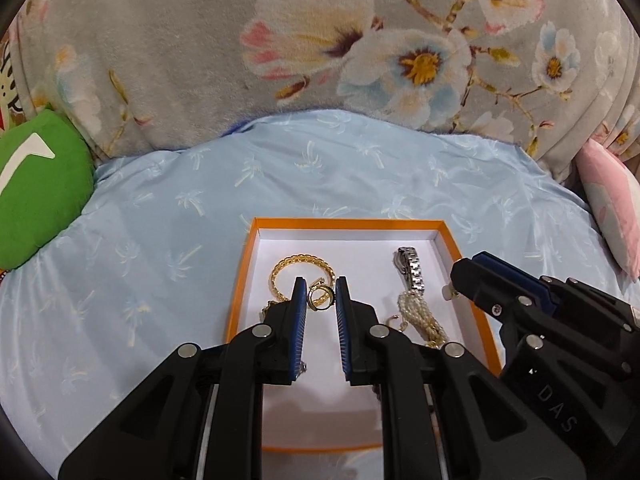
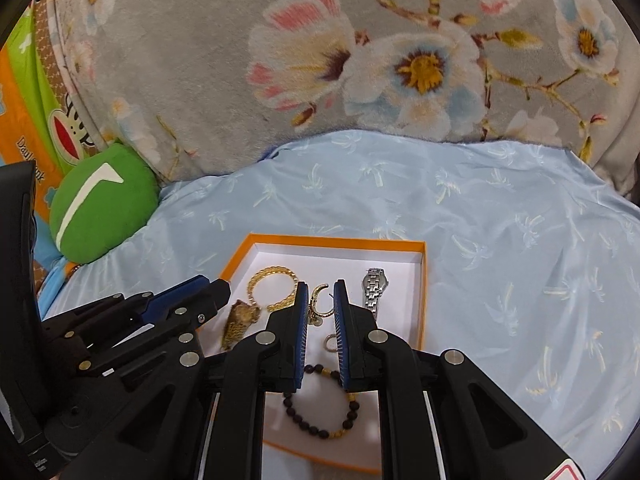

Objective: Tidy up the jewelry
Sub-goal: 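Carry both earrings into the orange box, then open both grippers to release the earrings in the box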

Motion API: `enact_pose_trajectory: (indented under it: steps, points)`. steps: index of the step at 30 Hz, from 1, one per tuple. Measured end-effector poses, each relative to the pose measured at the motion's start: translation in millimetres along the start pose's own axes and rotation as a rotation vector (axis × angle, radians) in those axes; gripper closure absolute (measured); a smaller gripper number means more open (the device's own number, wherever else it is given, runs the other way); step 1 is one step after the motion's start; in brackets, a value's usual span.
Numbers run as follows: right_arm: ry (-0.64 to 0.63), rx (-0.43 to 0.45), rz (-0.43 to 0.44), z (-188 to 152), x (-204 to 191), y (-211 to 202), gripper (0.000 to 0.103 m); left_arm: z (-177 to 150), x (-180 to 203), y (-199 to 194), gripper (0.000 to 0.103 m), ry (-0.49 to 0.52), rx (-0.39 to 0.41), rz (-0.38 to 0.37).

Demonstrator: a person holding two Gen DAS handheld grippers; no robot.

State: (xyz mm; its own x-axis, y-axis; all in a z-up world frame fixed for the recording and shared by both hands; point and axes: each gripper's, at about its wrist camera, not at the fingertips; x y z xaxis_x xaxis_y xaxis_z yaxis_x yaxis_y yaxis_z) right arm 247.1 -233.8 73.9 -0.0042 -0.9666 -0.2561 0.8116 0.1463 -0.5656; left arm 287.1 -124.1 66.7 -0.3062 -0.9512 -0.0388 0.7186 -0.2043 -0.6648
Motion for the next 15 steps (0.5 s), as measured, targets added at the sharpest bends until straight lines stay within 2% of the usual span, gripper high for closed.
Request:
enact_pose_trajectory:
  steps: [8,15]
  points:
    - [0.011,-0.029,0.001,-3,11,29,0.091,-4,-1,38,0.089,-0.007,-0.045,0.017]
    - [0.011,-0.04,-0.003,-5,15,39,0.091,-6,0,48,0.089,-0.004,-0.056,0.022]
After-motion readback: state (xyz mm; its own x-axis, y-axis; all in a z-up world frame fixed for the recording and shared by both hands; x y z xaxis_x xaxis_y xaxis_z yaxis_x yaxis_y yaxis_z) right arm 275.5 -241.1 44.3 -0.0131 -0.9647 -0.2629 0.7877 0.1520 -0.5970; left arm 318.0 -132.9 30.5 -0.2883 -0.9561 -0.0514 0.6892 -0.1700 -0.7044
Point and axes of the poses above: each gripper's, at about its wrist camera, not at the fingertips, and y roughly the way its jaws point, x to its right, z to its top, and after that the axes turned 6 degrees about z, right-handed
